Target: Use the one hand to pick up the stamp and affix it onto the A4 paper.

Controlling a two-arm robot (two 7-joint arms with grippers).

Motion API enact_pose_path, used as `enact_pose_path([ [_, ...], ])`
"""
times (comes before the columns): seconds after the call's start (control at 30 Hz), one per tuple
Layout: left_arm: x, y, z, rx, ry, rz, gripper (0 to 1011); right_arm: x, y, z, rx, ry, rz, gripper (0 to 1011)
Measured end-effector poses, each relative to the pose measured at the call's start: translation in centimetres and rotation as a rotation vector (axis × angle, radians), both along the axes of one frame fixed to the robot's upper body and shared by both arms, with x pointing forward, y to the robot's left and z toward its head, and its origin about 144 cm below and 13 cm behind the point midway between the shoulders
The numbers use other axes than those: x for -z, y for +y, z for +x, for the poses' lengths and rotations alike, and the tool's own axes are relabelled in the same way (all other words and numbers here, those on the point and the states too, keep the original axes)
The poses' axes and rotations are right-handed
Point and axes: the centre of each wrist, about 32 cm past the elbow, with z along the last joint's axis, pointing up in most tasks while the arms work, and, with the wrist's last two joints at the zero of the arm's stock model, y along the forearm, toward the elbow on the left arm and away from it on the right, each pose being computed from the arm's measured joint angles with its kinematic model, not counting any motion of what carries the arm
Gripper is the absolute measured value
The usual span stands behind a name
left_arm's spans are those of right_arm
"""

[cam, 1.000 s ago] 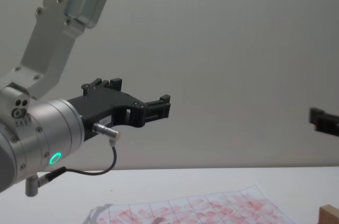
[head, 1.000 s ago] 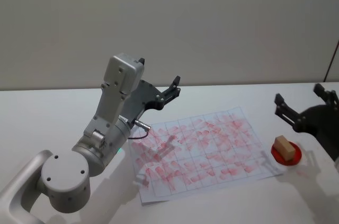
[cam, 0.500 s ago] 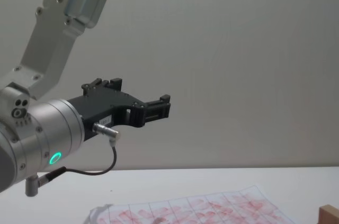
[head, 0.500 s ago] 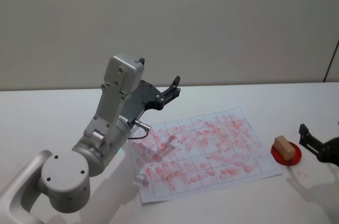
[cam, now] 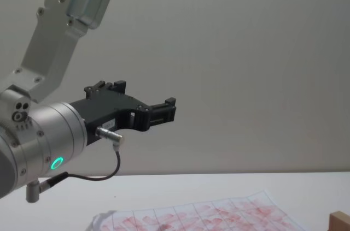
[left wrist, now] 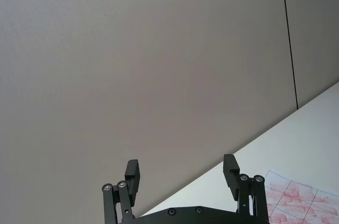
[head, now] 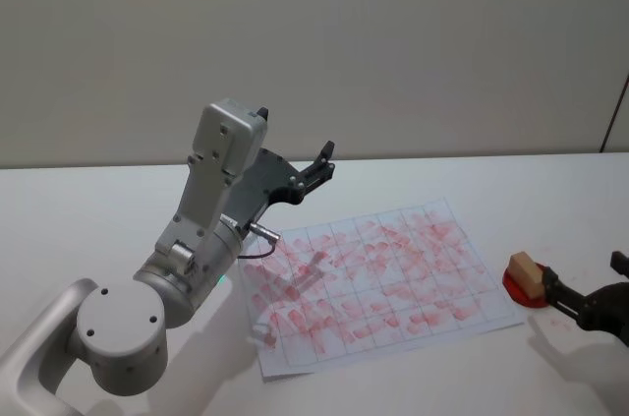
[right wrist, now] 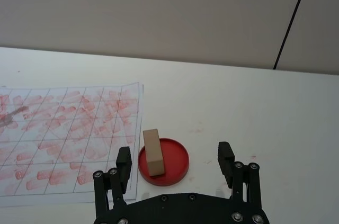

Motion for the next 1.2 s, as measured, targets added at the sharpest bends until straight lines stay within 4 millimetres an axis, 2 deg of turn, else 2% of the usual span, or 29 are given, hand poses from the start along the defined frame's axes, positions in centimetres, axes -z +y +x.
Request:
enact_pose_path([
  [0.47, 0.0, 0.0, 0.0, 0.0, 0.0, 0.0, 1001, 0.4, 0.3, 1.5, -0.017, 0.075, -0.022, 1001],
  [0.8, 0.0, 0.0, 0.0, 0.0, 0.0, 0.0, 1001, 0.5, 0.6, 3.7, -0.064, 0.104, -0.049, 1001],
  [1.2, 0.0, 0.0, 0.0, 0.0, 0.0, 0.0, 1001, 0.7, 1.1, 5.4, -0.107, 0.13, -0.064, 1001],
])
